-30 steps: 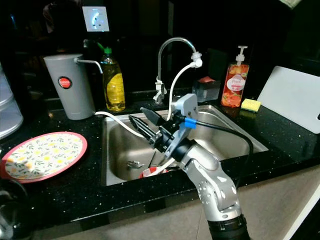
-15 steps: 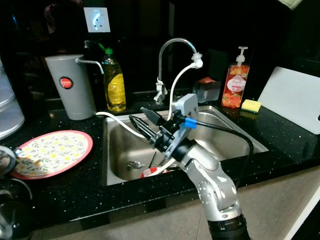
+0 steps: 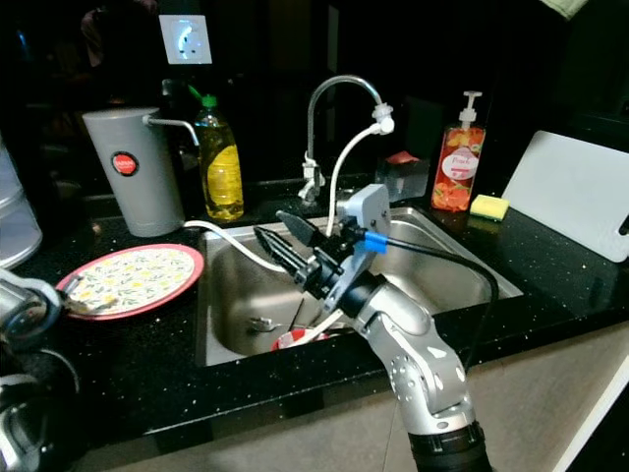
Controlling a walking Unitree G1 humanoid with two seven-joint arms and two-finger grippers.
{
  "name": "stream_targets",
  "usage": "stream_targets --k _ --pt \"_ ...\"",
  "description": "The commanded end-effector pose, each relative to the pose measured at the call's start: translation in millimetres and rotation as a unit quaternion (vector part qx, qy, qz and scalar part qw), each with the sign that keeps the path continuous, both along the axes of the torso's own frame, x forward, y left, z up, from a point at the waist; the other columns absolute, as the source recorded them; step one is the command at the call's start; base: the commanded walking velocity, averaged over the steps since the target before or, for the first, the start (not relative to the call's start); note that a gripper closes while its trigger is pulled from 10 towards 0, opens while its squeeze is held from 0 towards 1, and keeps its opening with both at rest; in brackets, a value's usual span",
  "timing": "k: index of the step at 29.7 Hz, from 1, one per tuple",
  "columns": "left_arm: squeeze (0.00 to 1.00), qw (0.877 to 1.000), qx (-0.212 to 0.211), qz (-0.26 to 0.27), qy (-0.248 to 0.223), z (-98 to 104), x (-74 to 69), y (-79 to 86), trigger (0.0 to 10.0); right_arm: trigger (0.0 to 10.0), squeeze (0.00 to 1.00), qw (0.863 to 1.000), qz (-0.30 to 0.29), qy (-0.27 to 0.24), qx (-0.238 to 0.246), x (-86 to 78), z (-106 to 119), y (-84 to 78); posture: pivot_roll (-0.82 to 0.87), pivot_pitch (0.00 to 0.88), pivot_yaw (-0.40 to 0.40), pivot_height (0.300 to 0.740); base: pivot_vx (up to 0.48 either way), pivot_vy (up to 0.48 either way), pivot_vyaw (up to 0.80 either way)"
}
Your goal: Kitchen organization
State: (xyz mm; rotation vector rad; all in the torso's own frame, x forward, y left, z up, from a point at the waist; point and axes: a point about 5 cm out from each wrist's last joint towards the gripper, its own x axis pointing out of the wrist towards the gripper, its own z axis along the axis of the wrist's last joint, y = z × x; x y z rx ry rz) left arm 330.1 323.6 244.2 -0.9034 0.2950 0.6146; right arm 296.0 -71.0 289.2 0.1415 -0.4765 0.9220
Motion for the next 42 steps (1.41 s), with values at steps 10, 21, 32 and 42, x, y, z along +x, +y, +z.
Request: stream_targets --k 10,21,32,42 --pt "0.0 0.996 0.017 -0.04 -0.076 20 6.9 -18.3 4.7 10.0 0.0 1.0 -0.005 -0.004 0.003 0.7 2 -0.8 -0.02 0.022 0.002 0.74 0.0 0.0 0.0" --pt "0.0 0.935 0.07 -0.249 -0.242 66 8.8 -80.8 10.0 10.0 0.0 1.0 -0.015 -0.005 0.008 4.1 5 -3.5 -0.02 0.02 -0.002 0.74 0.0 0.0 0.0" --pt "0.0 0.84 0.088 -0.404 -0.352 84 -2.6 -121.2 10.0 10.0 0.0 0.988 -0.02 0.086 0.123 18.0 10 -25.6 -0.03 0.012 0.01 0.74 0.0 0.0 0.0" --pt "0.0 0.788 0.118 -0.469 -0.381 89 -12.1 -146.2 10.0 10.0 0.0 0.955 -0.004 0.227 0.193 34.7 -6 -34.2 -0.05 0.012 0.02 0.74 0.0 0.0 0.0"
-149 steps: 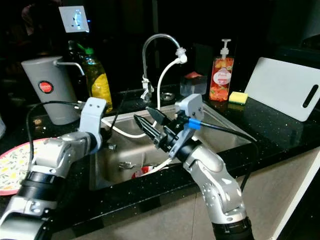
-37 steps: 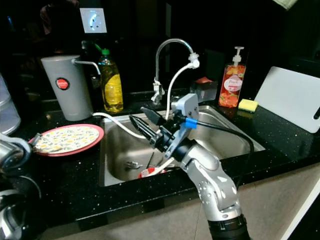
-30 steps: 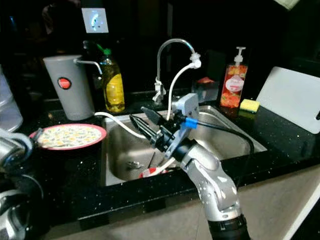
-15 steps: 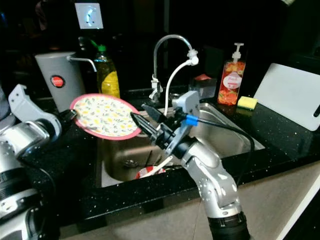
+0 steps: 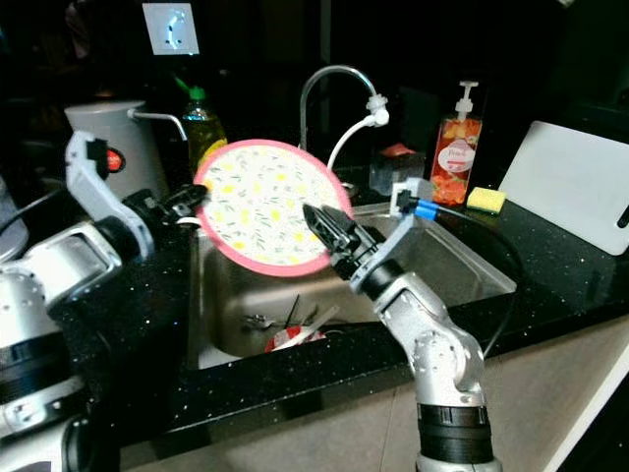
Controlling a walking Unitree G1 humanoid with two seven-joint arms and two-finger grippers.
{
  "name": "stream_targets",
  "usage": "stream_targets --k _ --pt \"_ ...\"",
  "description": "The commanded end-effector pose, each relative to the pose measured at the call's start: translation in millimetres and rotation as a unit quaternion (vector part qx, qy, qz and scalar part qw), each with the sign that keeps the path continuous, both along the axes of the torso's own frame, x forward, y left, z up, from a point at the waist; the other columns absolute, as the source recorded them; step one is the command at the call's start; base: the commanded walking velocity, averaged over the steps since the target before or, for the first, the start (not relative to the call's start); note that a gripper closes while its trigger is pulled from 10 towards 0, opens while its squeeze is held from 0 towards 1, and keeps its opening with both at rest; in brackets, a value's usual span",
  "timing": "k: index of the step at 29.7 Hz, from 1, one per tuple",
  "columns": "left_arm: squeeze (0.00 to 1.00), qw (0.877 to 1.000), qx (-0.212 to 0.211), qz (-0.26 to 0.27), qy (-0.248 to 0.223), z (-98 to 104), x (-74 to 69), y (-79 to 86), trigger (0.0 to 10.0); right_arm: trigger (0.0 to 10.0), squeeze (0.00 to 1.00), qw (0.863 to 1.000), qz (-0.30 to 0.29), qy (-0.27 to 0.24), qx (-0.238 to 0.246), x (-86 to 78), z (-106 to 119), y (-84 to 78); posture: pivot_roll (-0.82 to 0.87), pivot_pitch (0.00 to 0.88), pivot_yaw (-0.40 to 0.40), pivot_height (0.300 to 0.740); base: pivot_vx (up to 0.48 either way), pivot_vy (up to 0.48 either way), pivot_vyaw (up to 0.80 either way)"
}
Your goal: Kitchen organization
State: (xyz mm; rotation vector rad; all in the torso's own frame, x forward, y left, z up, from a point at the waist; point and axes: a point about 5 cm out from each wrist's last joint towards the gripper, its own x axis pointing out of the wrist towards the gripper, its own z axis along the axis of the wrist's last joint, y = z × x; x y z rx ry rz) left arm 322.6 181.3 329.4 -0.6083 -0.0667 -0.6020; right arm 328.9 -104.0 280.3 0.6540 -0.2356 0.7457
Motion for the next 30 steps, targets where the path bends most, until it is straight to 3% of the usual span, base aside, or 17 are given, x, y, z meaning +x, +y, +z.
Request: stream_targets --k 1,9,21,27,30 --pt "0.0 0.999 0.013 -0.021 -0.029 4 -5.8 -5.5 10.0 10.0 0.0 1.0 0.002 0.024 0.013 4.1 1 -2.9 -0.05 0.01 0.019 0.74 0.0 0.0 0.0" --pt "0.0 0.996 0.066 -0.009 -0.061 4 -7.8 -5.6 10.0 10.0 0.0 0.992 -0.066 0.107 -0.024 20.4 -17 -17.1 -0.05 0.007 0.015 0.74 0.0 0.0 0.0" --pt "0.0 0.993 0.083 0.015 -0.084 5 -10.2 -0.9 10.0 10.0 0.0 0.984 -0.116 0.125 -0.05 27.2 -23 -28.0 -0.05 0.007 0.006 0.74 0.0 0.0 0.0" --pt "0.0 0.986 0.072 -0.013 -0.147 17 -24.4 -5.0 10.0 10.0 0.0 0.983 -0.106 0.143 -0.037 28.7 -24 -26.5 -0.05 0.016 -0.001 0.74 0.0 0.0 0.0" --pt "0.0 0.985 0.072 -0.017 -0.154 19 -26.0 -5.9 10.0 10.0 0.0 0.985 -0.097 0.144 -0.025 28.6 -23 -25.2 -0.05 0.019 -0.004 0.74 0.0 0.0 0.0"
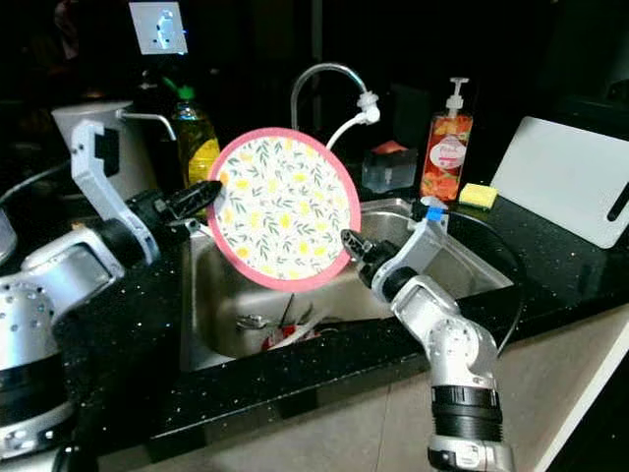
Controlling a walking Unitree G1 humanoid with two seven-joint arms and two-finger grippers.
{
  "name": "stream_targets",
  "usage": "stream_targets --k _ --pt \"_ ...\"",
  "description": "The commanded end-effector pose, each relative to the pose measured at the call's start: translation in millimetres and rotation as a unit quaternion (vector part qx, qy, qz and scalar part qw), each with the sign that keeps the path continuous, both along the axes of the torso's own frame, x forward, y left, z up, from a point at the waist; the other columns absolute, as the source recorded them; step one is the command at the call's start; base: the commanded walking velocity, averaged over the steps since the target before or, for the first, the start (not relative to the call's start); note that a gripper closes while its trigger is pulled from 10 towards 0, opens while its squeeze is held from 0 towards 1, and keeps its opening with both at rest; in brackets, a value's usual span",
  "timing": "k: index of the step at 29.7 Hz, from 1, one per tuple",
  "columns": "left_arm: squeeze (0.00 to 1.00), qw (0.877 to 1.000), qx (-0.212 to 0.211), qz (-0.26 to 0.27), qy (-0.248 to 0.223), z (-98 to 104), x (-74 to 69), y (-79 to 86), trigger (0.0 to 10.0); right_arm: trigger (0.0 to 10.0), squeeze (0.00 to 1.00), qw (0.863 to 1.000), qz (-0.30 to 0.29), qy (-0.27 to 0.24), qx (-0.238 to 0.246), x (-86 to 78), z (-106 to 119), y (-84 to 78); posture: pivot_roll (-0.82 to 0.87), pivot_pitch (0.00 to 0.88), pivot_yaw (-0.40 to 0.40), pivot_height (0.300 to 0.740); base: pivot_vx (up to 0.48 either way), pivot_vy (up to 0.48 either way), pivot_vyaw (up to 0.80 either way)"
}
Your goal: Kitchen organization
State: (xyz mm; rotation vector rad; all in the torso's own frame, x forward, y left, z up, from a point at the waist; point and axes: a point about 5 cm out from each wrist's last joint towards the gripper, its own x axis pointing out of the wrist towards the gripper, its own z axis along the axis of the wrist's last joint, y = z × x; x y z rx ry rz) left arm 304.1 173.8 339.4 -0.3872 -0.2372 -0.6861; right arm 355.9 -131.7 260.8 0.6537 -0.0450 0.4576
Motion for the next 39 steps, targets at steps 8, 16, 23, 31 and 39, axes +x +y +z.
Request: stream_targets --k 8,16,23,31,39 --pt "0.0 0.999 0.002 -0.011 -0.033 7 -6.6 -1.0 10.0 10.0 0.0 0.993 0.084 -0.039 0.072 -6.0 20 13.4 -0.04 0.023 -0.009 0.74 0.0 0.0 0.0" --pt "0.0 0.999 -0.003 0.037 0.004 -2 4.1 7.3 10.0 10.0 0.0 0.987 0.113 -0.074 0.086 -13.4 29 15.2 -0.04 0.025 -0.014 0.74 0.0 0.0 0.0" --pt "0.0 0.996 -0.023 0.071 0.052 -13 16.6 13.6 10.0 0.0 0.0 0.982 0.125 -0.084 0.112 -16.0 33 14.4 -0.04 0.025 -0.011 0.74 0.0 0.0 0.0" --pt "0.0 0.993 -0.035 0.087 0.067 -15 21.7 19.0 10.0 10.0 0.0 0.982 0.125 -0.096 0.103 -17.7 33 12.1 -0.04 0.024 -0.01 0.74 0.0 0.0 0.0" --pt "0.0 0.994 -0.043 0.083 0.064 -14 22.0 18.0 10.0 10.0 0.0 0.991 0.08 -0.088 0.053 -12.2 28 9.2 -0.04 0.023 -0.008 0.74 0.0 0.0 0.0"
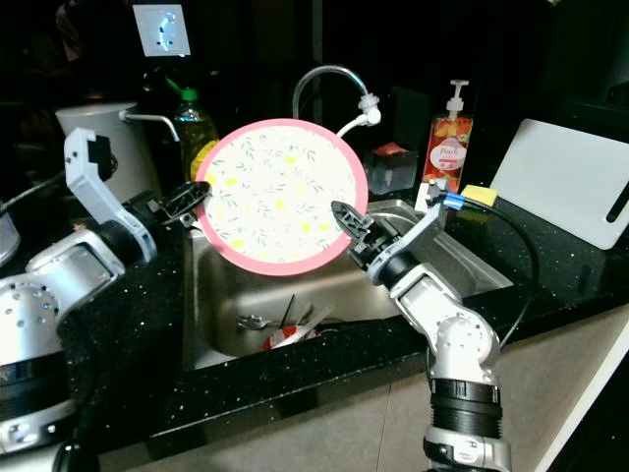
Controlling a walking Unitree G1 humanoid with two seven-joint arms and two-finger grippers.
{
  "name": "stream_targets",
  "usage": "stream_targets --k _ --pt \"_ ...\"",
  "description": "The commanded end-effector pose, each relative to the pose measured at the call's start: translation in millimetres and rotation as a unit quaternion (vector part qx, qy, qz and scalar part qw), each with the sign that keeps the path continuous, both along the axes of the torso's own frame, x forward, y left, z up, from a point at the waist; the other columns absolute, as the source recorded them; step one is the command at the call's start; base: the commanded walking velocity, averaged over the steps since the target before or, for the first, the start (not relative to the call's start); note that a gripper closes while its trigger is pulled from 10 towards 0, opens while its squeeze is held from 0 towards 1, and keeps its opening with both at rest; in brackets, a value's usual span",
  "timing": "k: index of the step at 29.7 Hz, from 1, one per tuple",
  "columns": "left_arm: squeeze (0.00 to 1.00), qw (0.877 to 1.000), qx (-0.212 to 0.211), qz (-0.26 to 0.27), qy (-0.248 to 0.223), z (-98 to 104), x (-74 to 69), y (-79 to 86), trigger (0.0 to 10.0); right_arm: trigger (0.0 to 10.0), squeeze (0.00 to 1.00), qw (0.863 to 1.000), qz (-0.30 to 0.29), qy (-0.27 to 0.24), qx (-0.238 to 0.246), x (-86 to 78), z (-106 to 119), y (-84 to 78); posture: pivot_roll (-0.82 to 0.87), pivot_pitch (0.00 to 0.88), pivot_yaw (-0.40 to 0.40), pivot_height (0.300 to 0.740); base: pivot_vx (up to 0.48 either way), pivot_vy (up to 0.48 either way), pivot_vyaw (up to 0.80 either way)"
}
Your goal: Kitchen organization
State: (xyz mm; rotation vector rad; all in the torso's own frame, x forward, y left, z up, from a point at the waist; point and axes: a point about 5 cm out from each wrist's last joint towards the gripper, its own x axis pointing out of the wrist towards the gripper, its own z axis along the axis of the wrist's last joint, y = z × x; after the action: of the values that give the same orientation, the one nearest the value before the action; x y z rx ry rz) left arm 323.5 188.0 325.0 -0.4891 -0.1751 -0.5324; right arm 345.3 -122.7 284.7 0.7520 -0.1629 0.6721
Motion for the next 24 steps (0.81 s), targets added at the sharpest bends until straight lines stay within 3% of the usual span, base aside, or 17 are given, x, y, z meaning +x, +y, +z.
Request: stream_targets --k 1,2,7,8,13,19,24 --pt "0.0 1.0 0.0 0.021 0.004 1 2.4 3.5 10.0 10.0 0.89 1.0 -0.009 -0.014 -0.017 -1.2 3 0.3 -0.04 0.023 -0.007 0.74 0.0 0.0 0.0" --pt "0.0 1.0 0.0 0.02 0.002 1 2.2 3.4 10.0 10.0 1.0 1.0 -0.01 -0.012 -0.019 -1.0 3 0.4 -0.04 0.023 -0.007 0.74 0.0 0.0 0.0" --pt "0.0 1.0 -0.002 0.023 -0.002 3 2.8 5.9 10.0 10.0 1.0 1.0 -0.021 -0.016 -0.016 -0.9 4 -2.0 -0.05 0.022 -0.004 0.74 0.0 0.0 0.0" --pt "0.0 0.999 -0.003 0.033 -0.007 5 3.3 10.4 10.0 10.0 0.0 0.999 -0.031 -0.024 -0.019 -1.1 7 -5.9 -0.05 0.023 -0.003 0.74 0.0 0.0 0.0" --pt "0.0 0.998 -0.001 0.056 -0.018 12 3.9 23.1 10.0 10.0 0.0 0.998 -0.05 -0.033 -0.03 -0.6 9 -14.4 -0.05 0.024 -0.004 0.74 0.0 0.0 0.0" --pt "0.0 0.996 -0.001 0.076 -0.037 24 1.2 36.7 10.0 10.0 0.0 0.992 -0.112 -0.007 -0.054 9.2 3 -31.8 -0.05 0.022 -0.007 0.74 0.0 0.0 0.0" --pt "0.0 0.997 -0.001 0.068 -0.037 21 0.4 31.6 10.0 10.0 0.0 0.998 -0.044 -0.035 -0.014 0.0 15 -21.9 -0.05 0.018 -0.008 0.74 0.0 0.0 0.0"
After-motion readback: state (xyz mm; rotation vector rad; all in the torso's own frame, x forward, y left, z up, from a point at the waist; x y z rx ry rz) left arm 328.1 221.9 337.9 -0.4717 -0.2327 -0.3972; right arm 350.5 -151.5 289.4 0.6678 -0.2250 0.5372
